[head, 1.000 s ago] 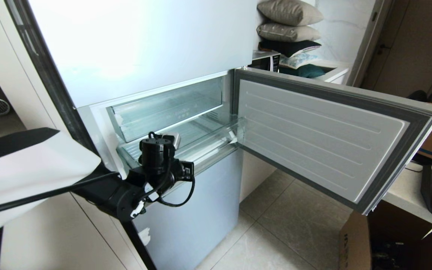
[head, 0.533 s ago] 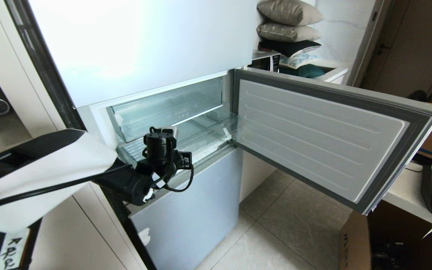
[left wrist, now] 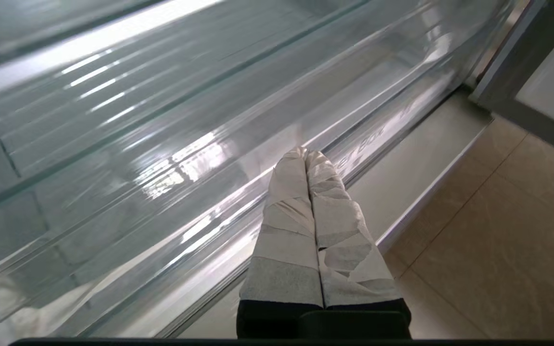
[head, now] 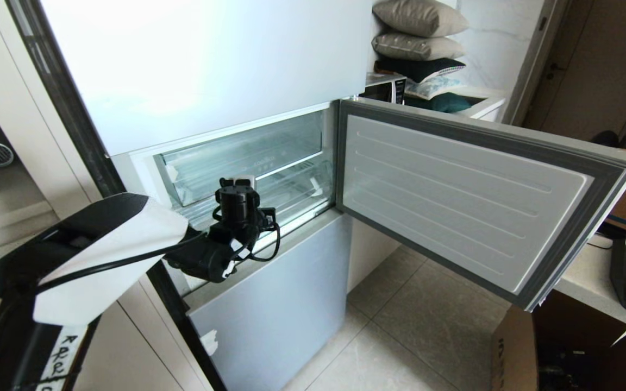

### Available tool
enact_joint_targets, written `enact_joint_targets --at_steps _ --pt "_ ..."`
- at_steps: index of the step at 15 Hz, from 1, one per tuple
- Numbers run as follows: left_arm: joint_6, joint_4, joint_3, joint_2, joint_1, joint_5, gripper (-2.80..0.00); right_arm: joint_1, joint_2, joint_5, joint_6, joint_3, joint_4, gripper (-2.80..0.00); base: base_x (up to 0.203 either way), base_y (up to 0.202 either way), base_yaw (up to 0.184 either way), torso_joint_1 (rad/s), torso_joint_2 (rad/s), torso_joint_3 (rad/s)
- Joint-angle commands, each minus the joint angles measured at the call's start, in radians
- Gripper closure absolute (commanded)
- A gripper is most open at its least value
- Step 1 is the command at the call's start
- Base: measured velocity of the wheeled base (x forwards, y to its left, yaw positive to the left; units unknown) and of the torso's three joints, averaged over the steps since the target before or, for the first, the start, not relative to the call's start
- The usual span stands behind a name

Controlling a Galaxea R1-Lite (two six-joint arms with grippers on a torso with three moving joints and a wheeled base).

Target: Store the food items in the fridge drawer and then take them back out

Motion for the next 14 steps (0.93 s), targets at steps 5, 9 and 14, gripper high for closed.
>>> enact_joint_targets --at_steps 5,9,14 --pt "-0.001 -0.005 -0.084 0.071 0.043 0.042 0.0 -0.001 -0.002 0.0 0.002 0.001 -0.001 0.0 0.0 0.0 0.0 0.0 0.0 0.0" --pt "-0.001 -0.009 -0.061 0.054 0.036 0.043 0.0 0.0 0.0 0.0 0.002 0.001 0.0 0.0 0.0 0.0 0.0 0.0 0.0 0.0" --pt "0.011 -0.014 -0.031 0.014 0.015 0.042 0.0 0.0 0.0 0.0 0.004 0.0 0.0 0.0 0.0 0.0 0.0 0.0 0.0 0.0"
